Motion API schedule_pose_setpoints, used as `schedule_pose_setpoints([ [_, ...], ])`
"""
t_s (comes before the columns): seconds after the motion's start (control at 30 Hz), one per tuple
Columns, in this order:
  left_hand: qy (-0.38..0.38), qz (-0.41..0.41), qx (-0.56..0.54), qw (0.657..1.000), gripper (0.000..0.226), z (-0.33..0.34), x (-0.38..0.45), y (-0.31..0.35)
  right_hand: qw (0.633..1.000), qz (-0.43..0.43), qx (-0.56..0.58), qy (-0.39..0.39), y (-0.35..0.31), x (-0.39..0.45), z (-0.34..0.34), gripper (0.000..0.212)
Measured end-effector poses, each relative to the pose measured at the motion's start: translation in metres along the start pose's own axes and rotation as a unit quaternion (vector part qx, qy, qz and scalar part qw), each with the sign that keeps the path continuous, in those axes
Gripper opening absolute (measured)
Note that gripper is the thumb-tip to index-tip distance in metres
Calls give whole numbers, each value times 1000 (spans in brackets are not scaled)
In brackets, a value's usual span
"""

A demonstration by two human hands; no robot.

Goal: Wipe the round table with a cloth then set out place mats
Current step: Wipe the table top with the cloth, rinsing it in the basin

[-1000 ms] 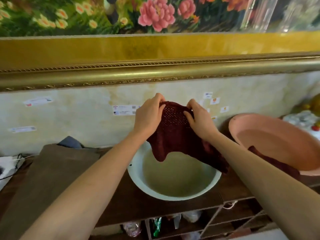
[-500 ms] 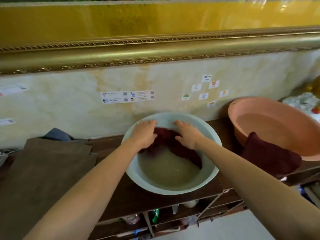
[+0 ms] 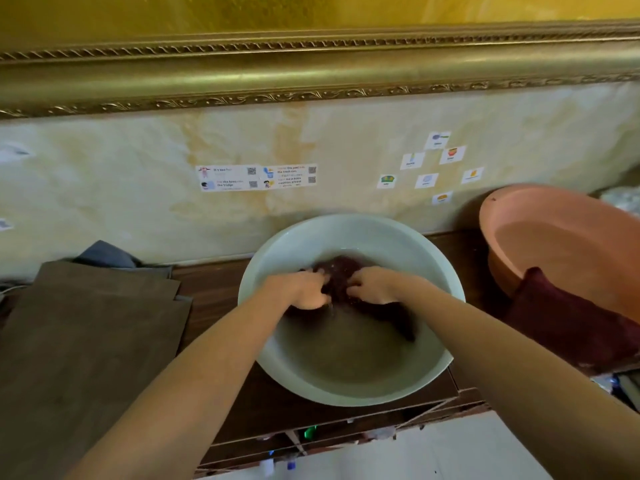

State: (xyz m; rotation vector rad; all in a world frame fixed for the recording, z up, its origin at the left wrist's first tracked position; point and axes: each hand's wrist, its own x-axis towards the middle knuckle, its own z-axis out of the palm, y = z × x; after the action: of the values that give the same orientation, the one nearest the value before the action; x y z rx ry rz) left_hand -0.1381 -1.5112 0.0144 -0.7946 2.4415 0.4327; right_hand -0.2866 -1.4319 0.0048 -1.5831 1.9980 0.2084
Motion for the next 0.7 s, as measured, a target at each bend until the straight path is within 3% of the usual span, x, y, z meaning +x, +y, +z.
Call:
schedule_pose_setpoints([
  [0.1,51,1,-3,999,69,11,1,-8,999,-10,-10,29,-1,3,11,65],
  [0.23,-5,12,-22,1000,70,25,3,-6,999,-5,-34,-20,-3,10,34,69],
  [0.37,71,25,-104,992,56,15,0,-7,988,-18,-48,145,-10,7,9,45],
  [0.4,90,20,-122,988,55,13,-1,-7,985,-9,-54,163,-12,8,8,55],
  [0.47,108,14,-138,985,56,9,-4,-7,990,30,-61,123,-17,12,10,87],
  [0.53,112,15,-134,985,63,8,-9,-6,991,63,-82,81,-25,14,16,96],
  [0.57,110,14,-129,985,71,8,-11,-5,990,72,-89,81,-29,14,17,82],
  [0.63,98,13,-129,987,88,10,-12,-7,989,62,-77,106,-32,9,11,33],
  [0.7,82,21,-151,985,103,12,-13,-11,988,36,-34,145,-33,1,0,15],
])
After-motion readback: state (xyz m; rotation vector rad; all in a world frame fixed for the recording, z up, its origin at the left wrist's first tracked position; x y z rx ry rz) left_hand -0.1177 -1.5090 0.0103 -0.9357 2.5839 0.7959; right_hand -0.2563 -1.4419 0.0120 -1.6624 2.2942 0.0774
